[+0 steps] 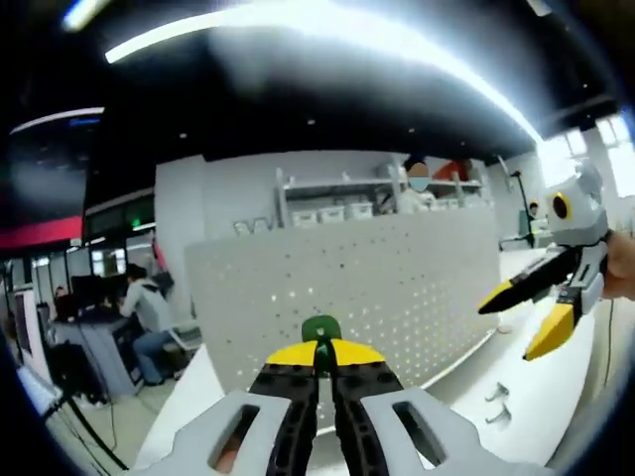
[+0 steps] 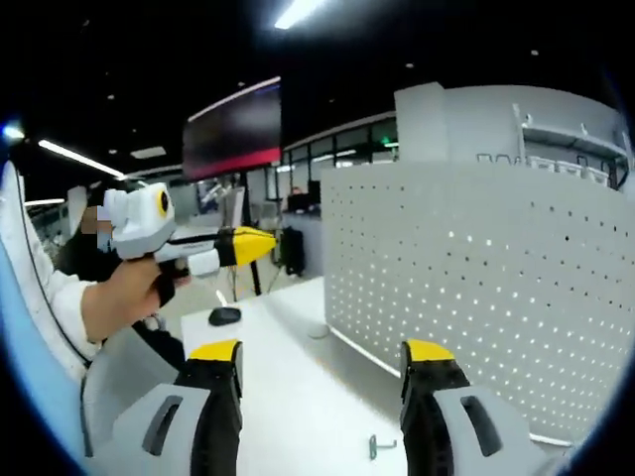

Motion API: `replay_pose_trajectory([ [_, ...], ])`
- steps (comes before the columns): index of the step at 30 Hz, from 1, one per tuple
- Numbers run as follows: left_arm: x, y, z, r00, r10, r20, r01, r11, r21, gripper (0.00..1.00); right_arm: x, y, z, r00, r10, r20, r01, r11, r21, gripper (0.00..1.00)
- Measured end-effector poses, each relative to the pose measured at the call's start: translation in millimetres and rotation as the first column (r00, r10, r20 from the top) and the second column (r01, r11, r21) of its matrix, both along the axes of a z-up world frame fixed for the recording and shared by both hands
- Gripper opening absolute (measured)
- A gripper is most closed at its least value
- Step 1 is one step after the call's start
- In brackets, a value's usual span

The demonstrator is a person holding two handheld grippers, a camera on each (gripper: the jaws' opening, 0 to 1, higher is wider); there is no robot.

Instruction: Insert the hook assembly into the mounting plate slot until the hook locks in place.

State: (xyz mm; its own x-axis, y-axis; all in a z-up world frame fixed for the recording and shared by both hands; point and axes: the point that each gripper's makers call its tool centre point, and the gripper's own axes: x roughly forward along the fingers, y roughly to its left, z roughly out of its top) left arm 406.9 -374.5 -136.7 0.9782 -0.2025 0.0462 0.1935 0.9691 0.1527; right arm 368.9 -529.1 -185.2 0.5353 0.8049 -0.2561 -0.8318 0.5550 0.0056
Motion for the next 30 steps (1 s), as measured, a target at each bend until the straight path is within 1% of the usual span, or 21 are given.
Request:
replay_pose_trajectory([
  [3, 9.8, 9, 10.3, 0.999, 0.027, 0.024, -0.027, 1.0, 0.005, 0.04, 0, -2, 3.0, 1.0, -0.009, 0.018, 0.009, 1.0, -0.006, 0.69],
  [8, 25.8, 23, 26.7, 0.996, 0.066, 0.06, -0.066, 0.998, -0.002, 0.04, 0, -6, 6.8, 1.0, -0.015, 0.023, 0.015, 1.0, 0.001, 0.7],
  [14, 48.3, 38, 39.5, 0.991, 0.108, 0.085, -0.107, 0.994, -0.012, 0.04, 2, -12, 8.3, 0.999, -0.033, 0.025, 0.033, 0.999, 0.005, 0.71],
  [22, 77.8, 48, 46.0, 0.984, 0.143, 0.106, -0.141, 0.99, -0.031, 0.04, 5, -21, 2.7, 0.998, -0.06, 0.009, 0.06, 0.998, 0.009, 0.7],
  [28, 98.1, 53, 45.2, 0.979, 0.165, 0.122, -0.163, 0.986, -0.025, 0.04, 9, -27, 0.4, 0.997, -0.079, -0.003, 0.079, 0.997, 0.013, 0.7],
  [30, 103.5, 54, 46.0, 0.976, 0.17, 0.136, -0.171, 0.985, -0.001, 0.04, 10, -29, 0.6, 0.996, -0.084, -0.004, 0.084, 0.996, 0.016, 0.7],
])
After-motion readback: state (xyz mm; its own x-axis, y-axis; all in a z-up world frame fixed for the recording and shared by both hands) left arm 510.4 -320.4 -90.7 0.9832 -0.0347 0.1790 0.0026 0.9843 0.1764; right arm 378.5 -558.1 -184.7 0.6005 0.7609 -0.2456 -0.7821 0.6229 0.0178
